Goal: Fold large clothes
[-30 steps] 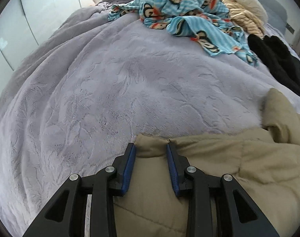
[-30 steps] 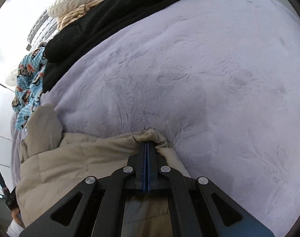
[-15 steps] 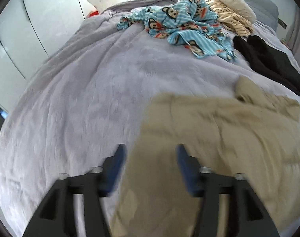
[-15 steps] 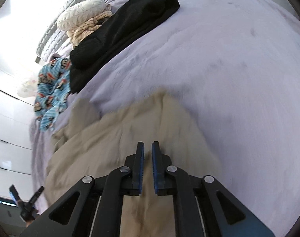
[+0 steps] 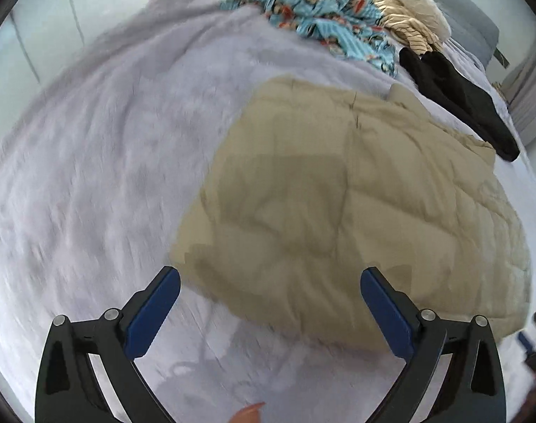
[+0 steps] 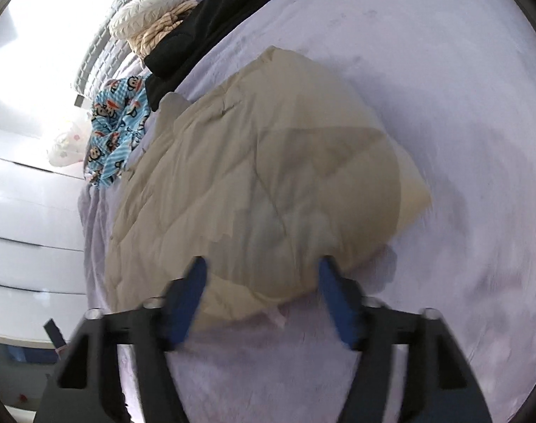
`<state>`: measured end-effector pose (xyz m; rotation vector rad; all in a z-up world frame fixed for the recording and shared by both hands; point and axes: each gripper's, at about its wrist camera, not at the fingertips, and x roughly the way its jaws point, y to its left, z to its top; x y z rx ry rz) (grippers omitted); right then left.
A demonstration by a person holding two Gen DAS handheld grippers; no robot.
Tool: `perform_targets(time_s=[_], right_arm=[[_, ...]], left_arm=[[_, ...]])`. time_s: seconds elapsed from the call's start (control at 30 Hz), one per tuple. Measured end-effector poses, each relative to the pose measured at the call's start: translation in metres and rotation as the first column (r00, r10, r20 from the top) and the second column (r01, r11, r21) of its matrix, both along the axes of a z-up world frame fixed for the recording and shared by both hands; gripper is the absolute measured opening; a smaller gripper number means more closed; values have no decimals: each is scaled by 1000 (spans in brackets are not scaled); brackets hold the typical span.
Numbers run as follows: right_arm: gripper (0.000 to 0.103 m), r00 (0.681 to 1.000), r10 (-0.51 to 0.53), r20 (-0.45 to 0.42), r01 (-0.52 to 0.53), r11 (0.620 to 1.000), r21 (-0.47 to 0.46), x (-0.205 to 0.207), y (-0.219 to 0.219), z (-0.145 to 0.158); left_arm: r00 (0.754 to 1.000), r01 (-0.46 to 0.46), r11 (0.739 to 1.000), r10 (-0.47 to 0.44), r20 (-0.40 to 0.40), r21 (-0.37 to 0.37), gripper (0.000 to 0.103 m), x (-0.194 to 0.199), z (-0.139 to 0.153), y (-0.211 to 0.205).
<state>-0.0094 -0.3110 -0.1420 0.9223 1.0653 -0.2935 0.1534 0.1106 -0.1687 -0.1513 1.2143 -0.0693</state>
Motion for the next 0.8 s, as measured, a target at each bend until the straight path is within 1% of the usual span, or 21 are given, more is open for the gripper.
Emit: perform_targets(time_s=[0.07,0.13,0.2,0.23,0.3,0.37,0.4,0.43,0.47,0.53,0.67,0.73,0.8], right_arm=[[71,1000,-5,-2,5,1000,22,-8,5,-3],[72,1000,-16,-9,16,999,50,-13,6,-8],[76,1000,-25,-9,25,996,85,-15,5,-14],[82,1000,-31,-5,31,994,101,-16,5,-17],[83,999,-47,2,47,991,122,-17,5,-22],[89,998,-57,-6,58,988,144,-17,5,-29],[91,998,-62,-7,63,986,153,-18,6,-33],[98,998,-65,-9,66,985,159,-18,7,-35],[103,998,-63,-10,64,984,166,-17,7,-39],[103,998,-65,-5,65,983,172,-14,9,-41],[103,996,-92,14,87,973,216,-11,8,-51],[103,994,-110,19,102,964,247,-10,7,-58],[103,992,-126,27,113,952,284,-7,6,-64]], left_arm=[[999,-19,999,18,-37,-36,102,-5,-7,3],[998,-31,998,28,-54,-54,102,-10,-12,5],[997,-40,997,36,-64,-69,102,-15,-16,7],[997,-49,996,44,-69,-73,102,-17,-17,8],[994,-81,993,74,-81,-87,102,-19,-21,12],[992,-102,988,92,-87,-118,102,-21,-24,16],[991,-116,984,104,-89,-135,102,-21,-27,20],[989,-126,981,113,-93,-149,102,-22,-28,22],[988,-132,976,115,-101,-176,102,-22,-31,25],[986,-138,953,108,-124,-269,102,-22,-38,31],[984,-148,909,98,-147,-390,102,-20,-52,36],[981,-160,887,96,-166,-433,102,-16,-62,37],[979,-167,875,95,-178,-454,102,-12,-70,34]])
